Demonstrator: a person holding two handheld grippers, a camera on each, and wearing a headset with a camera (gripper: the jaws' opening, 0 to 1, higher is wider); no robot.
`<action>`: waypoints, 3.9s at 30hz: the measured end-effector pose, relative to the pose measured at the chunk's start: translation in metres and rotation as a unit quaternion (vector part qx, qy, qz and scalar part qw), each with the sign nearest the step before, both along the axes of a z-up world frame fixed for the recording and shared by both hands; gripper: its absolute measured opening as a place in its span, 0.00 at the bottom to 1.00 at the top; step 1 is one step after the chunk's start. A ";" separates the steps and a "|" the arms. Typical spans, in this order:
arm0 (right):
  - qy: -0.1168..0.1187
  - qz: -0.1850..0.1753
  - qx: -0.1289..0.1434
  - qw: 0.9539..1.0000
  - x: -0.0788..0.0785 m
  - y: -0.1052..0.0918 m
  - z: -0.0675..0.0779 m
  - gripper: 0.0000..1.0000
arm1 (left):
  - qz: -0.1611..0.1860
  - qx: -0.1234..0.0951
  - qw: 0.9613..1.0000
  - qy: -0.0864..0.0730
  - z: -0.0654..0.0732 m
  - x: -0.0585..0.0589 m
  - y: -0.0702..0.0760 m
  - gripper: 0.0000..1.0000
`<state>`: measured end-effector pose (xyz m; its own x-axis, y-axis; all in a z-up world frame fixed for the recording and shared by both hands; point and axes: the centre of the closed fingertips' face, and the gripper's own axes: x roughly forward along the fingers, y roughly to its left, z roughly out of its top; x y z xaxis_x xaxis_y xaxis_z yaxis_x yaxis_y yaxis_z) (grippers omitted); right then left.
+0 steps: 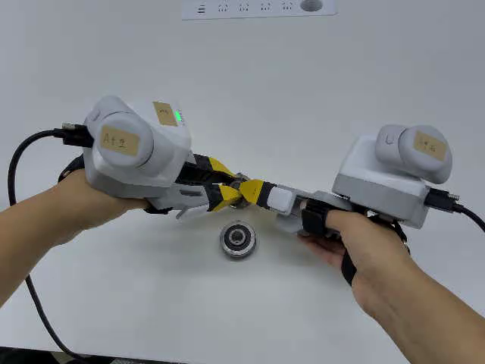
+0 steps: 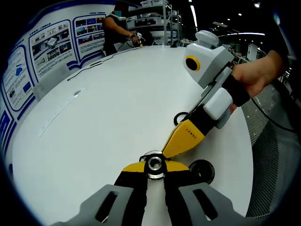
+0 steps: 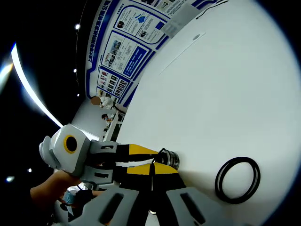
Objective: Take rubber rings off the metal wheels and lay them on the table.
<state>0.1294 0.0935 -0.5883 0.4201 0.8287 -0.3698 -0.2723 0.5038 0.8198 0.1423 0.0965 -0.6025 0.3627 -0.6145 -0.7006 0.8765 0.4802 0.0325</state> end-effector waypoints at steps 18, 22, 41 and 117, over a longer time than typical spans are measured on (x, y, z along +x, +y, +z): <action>0.003 0.000 0.012 1.000 0.002 -0.001 0.001 0.01 | 0.011 0.000 1.000 -0.001 0.000 0.002 0.000 0.13; 0.014 -0.010 0.011 1.000 0.007 -0.003 -0.004 0.01 | 0.013 -0.002 1.000 0.002 0.001 0.002 -0.001 0.13; 0.037 -0.031 0.030 0.998 0.016 -0.002 -0.004 0.01 | 0.035 -0.016 0.999 0.003 0.014 0.002 0.008 0.16; -0.119 -0.126 -0.170 0.970 0.007 -0.156 0.020 0.19 | 0.247 -0.186 0.946 -0.099 0.123 -0.047 0.106 0.54</action>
<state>0.1368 -0.0624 -0.5678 0.7007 0.5348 -0.4722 -0.2653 0.8097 0.5235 0.0958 0.2026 -0.4791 0.7719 -0.5263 -0.3567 0.5363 0.8403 -0.0793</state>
